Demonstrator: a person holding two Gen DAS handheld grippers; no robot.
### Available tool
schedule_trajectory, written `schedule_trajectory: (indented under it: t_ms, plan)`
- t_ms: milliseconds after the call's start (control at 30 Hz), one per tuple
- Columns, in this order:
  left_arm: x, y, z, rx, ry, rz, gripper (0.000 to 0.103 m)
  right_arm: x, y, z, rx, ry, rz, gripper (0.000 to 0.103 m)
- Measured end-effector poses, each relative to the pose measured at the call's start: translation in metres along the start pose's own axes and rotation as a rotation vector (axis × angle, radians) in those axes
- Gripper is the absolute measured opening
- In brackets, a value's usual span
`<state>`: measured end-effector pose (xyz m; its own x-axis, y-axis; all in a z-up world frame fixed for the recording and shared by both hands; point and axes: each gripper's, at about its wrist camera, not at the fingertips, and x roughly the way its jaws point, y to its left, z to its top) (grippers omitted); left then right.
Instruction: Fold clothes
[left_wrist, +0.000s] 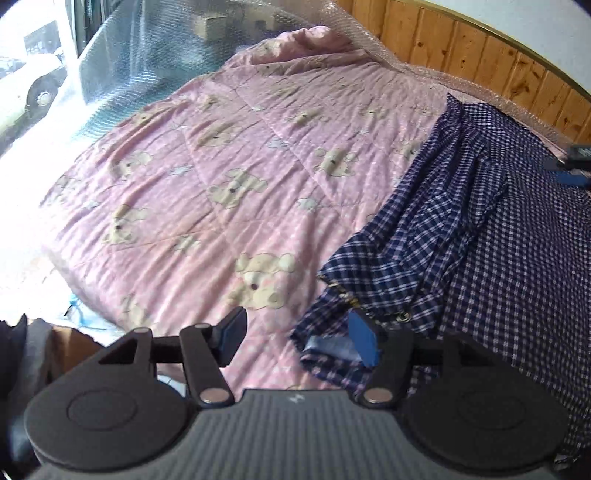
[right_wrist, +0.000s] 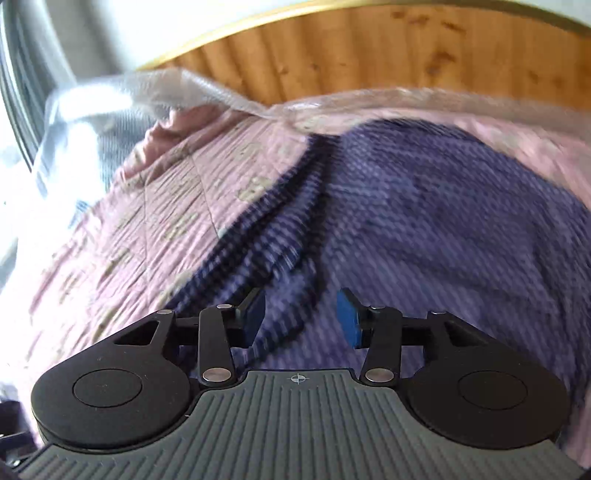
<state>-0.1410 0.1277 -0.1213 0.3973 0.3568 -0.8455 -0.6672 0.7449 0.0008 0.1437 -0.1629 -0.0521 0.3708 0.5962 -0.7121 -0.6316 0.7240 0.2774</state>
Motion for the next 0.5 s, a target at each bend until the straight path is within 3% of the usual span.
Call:
schedule_trajectory:
  t_ms: [100, 233, 400, 500]
  plan:
    - [-0.012, 0.006, 0.005, 0.0, 0.006, -0.018, 0.062, -0.056, -0.048, -0.05, 0.106, 0.005, -0.069, 0.047]
    - [-0.026, -0.007, 0.023, 0.107, -0.022, -0.087, 0.062, -0.139, -0.113, -0.124, 0.265, 0.007, -0.227, 0.048]
    - [-0.044, -0.039, 0.042, 0.272, -0.089, -0.221, 0.062, -0.241, -0.178, -0.218, 0.616, -0.057, -0.438, 0.05]
    - [-0.048, -0.057, 0.05, 0.324, -0.116, -0.299, 0.064, -0.3, -0.19, -0.261, 0.841, -0.125, -0.49, 0.051]
